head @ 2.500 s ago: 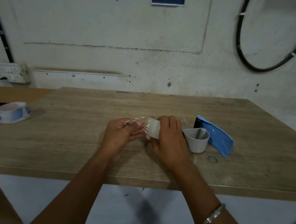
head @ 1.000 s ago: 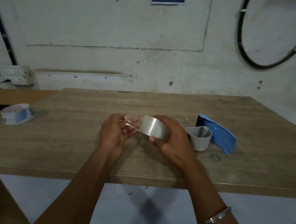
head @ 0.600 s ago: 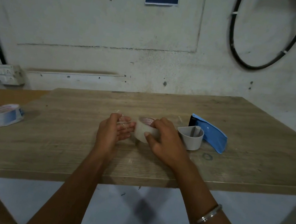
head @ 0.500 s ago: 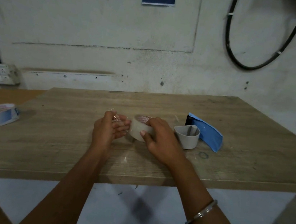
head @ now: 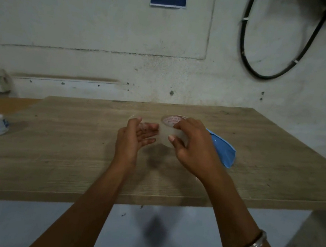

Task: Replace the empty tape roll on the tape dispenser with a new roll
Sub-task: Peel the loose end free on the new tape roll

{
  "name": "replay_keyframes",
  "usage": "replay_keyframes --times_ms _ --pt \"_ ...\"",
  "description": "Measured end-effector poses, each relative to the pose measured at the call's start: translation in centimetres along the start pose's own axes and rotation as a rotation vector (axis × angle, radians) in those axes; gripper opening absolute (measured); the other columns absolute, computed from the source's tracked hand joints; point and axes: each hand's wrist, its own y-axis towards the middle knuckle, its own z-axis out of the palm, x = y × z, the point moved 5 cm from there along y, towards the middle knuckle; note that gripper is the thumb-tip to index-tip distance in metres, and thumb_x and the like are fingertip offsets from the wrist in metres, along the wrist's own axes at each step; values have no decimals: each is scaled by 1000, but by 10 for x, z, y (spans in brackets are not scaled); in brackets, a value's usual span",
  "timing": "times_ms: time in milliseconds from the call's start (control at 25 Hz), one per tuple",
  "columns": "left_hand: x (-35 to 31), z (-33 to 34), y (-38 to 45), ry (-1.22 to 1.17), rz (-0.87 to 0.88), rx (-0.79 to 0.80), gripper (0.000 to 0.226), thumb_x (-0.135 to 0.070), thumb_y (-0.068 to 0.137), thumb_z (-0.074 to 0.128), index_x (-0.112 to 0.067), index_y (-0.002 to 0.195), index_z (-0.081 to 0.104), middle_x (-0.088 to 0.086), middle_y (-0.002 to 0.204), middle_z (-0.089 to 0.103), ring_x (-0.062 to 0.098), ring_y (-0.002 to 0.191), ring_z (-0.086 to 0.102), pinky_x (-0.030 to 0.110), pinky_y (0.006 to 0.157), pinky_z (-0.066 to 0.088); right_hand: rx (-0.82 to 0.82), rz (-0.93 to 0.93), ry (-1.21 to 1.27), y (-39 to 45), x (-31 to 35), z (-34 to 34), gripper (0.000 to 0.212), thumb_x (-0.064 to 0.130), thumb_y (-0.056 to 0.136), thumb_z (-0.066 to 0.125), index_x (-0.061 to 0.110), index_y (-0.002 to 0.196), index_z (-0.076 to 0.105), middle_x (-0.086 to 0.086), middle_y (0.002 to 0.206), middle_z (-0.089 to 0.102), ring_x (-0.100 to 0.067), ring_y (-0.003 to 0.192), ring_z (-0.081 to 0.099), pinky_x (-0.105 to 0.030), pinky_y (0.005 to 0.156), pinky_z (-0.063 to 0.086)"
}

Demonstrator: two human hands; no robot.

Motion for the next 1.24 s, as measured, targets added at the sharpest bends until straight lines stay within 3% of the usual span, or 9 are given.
replay_keyframes --times_ms 160,280,400,480,680,840,960,1080,1240 --pt "11 37 -6 58 -54 86 49 -35 101 36 -5 97 75 9 90 79 23 87 75 36 80 58 -73 27 -94 -9 -20 -27 34 15 84 70 16 118 67 0 117 64 -13 113 50 5 91 19" --pt "22 53 -10 89 -103 117 52 -38 101 34 -6 101 74 11 97 78 26 92 74 37 83 57 -65 69 -127 -14 -34 -35 32 14 84 70 15 116 67 8 106 60 -13 108 50 5 85 22" --pt "32 58 -8 125 -138 138 51 -40 101 33 -10 105 73 15 105 75 27 98 72 36 85 56 -44 86 -151 -15 -44 -33 28 17 86 69 14 114 65 13 99 49 -12 101 48 -8 77 26" --pt "37 58 -4 143 -178 142 50 -45 100 32 -15 107 72 19 110 73 28 100 71 36 85 57 -33 118 -143 -14 -49 -32 27 19 88 67 13 115 64 7 102 55 -9 97 44 -20 79 29" --pt "45 52 -2 55 -309 128 57 -56 96 36 -13 114 69 24 104 73 33 93 73 39 80 59 6 116 -113 -14 -50 -27 23 20 88 67 12 109 63 6 98 54 -13 95 48 -25 77 31" --pt "46 51 -5 101 -287 127 51 -50 97 39 -10 112 67 23 101 73 32 90 74 38 77 60 60 112 -130 -18 -46 -23 25 20 86 70 13 109 66 0 106 64 -19 104 53 -25 81 32" --pt "48 49 -3 138 -251 56 37 -40 96 47 -10 98 69 19 100 74 29 90 73 38 80 59 100 142 -125 -21 -45 -22 26 21 85 71 14 111 69 1 113 65 -16 109 52 -21 82 32" --pt "49 47 -2 210 -192 44 27 -29 95 50 -13 92 72 11 95 76 24 92 73 35 81 58 73 121 -134 -26 -45 -22 26 26 84 71 18 109 69 6 106 67 -13 104 53 -26 84 42" --pt "48 48 -3 256 -147 86 28 -21 94 52 -3 95 73 16 93 76 26 88 72 34 80 56 27 131 -155 -28 -50 -25 31 33 79 67 21 107 69 10 104 66 -17 102 54 -33 83 46"
